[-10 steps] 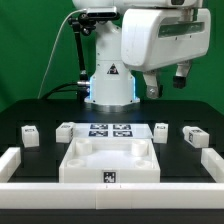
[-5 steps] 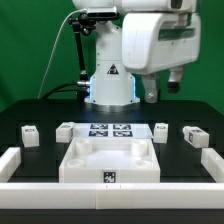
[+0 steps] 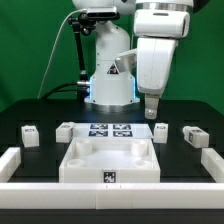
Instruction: Assemble one leg
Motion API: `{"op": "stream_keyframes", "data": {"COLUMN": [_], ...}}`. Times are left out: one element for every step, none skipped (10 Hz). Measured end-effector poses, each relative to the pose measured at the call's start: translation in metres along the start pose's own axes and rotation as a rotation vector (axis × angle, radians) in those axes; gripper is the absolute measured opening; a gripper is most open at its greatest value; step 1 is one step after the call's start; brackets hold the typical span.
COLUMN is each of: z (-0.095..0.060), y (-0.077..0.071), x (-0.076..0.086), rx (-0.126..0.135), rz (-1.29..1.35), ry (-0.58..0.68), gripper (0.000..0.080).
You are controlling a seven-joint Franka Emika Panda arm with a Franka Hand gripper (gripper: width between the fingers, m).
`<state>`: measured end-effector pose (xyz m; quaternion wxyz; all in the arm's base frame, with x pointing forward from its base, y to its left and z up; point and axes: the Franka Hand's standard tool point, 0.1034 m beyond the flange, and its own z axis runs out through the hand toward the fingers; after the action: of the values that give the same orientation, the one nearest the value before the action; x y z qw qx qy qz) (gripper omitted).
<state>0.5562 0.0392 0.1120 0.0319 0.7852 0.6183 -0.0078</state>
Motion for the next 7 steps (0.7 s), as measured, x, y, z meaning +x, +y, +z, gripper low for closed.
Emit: {"op": "stream_keyframes", "data": {"z": [0.000,0.002,0.009,0.016,0.021,0.026,0.031], "y": [0.000,0.000,-0.006,-0.018,-0.022,-0.024,-0.027], "x": [0.000,0.000,-0.003,-0.008,-0.014,-0.020,-0.028], "rx": [0.001,-0.015,-0.041,-0.025,-0.011,-0.004,0.008], "rz": [0.000,-0.051,-0.140,-0.178,-0.213,-0.244,-0.249], "ry": [0.000,0.007,0.024,0.021,0.017,0.017,0.015], "gripper": [0.0650,0.0650,0.0650,0.0650,0.0650,0.0650,0.0650]}}
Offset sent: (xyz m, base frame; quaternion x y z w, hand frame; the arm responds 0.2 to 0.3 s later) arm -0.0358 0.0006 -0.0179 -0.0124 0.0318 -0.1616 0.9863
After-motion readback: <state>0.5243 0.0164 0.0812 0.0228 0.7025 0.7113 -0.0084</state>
